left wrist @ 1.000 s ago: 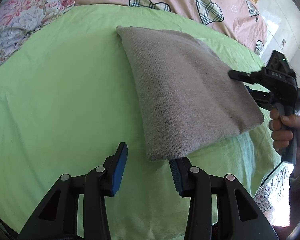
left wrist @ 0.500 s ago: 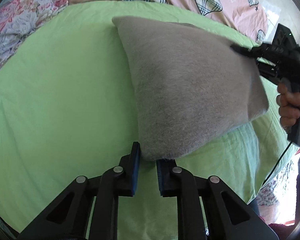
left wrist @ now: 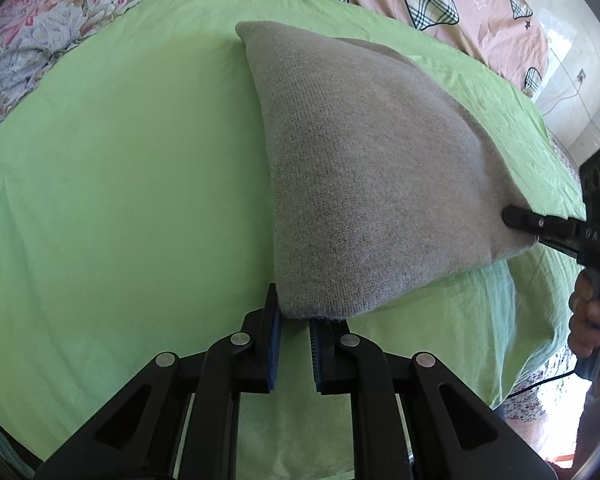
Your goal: Fold small clothes
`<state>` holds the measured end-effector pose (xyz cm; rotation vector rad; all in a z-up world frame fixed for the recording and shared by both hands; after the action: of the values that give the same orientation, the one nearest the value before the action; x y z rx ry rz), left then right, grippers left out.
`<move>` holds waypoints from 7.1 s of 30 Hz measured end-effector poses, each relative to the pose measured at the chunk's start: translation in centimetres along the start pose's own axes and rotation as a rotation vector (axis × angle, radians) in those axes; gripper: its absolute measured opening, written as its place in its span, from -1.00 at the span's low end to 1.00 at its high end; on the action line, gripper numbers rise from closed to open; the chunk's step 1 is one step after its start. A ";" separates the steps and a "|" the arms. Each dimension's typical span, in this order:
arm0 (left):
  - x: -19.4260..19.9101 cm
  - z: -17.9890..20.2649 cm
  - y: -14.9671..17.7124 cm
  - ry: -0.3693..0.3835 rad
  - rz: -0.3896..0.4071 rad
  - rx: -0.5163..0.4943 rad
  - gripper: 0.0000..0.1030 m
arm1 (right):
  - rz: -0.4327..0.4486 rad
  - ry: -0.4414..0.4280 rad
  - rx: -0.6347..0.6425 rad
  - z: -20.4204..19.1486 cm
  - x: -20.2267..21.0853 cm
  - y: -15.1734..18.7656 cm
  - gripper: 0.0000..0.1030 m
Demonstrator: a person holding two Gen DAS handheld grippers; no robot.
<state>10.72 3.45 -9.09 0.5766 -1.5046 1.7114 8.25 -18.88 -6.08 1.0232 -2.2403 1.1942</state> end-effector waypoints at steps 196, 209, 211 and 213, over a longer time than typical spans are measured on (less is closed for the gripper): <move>2.5 1.9 -6.5 -0.286 0.124 -0.172 0.77 | 0.112 0.222 0.279 -5.4 -2.1 -1.9 0.91; 1.8 1.9 -6.4 -0.271 0.116 -0.180 0.77 | 0.101 0.212 0.279 -5.2 -2.7 -1.9 0.91; 1.8 1.8 -6.5 -0.269 0.119 -0.177 0.77 | 0.100 0.213 0.280 -5.2 -2.8 -1.9 0.91; 1.9 1.7 -6.5 -0.268 0.123 -0.175 0.77 | 0.102 0.214 0.277 -5.2 -2.8 -1.9 0.91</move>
<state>14.45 2.32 -3.26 0.6519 -1.8927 1.6198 11.58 -14.07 -3.99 0.8382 -2.0203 1.6118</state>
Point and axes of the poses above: each gripper's, at about its wrist camera, not at the fingertips, and x roughly against the way its jaws point, z to its right, y to its underside, the point moved 4 cm from there along -x, roughly the way its jaws point, and after that the axes turned 10 degrees about z, right-handed, at the moved point
